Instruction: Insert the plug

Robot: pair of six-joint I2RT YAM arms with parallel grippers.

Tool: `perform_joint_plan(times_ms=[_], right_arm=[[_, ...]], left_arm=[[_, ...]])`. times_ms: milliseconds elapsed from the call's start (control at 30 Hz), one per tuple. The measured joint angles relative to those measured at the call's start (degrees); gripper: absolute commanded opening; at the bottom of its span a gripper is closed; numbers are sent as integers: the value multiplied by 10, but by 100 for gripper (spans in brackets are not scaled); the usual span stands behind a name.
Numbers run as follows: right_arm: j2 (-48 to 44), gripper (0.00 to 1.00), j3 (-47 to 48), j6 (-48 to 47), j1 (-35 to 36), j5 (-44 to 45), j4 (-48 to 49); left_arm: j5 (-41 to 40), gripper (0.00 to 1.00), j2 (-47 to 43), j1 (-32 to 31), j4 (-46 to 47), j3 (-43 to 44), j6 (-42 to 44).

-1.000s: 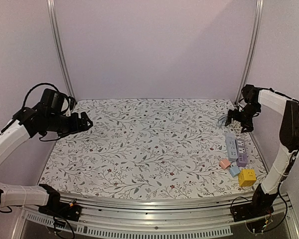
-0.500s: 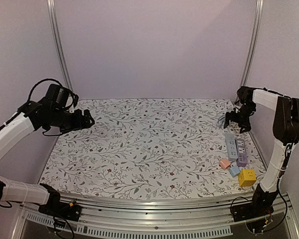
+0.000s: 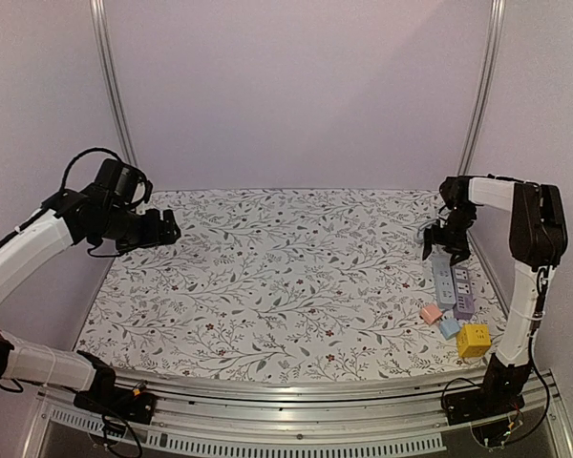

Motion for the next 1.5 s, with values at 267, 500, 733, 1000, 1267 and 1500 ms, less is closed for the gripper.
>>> perform_joint_plan(times_ms=[267, 500, 733, 1000, 1267, 1500], right_arm=[[31, 72, 11, 0, 5, 21, -13], [50, 65, 25, 2, 12, 51, -25], [71, 54, 42, 3, 24, 78, -33], [73, 31, 48, 6, 29, 92, -39], [73, 22, 93, 7, 33, 99, -53], [76, 19, 188, 5, 32, 99, -72]], left_arm=[[-12, 93, 6, 0, 1, -2, 0], [-16, 93, 7, 0, 2, -16, 1], [-18, 93, 10, 0, 2, -16, 9], [-24, 93, 20, 0, 1, -14, 19], [-27, 92, 32, 0, 0, 3, 26], [-27, 92, 31, 0, 0, 17, 28]])
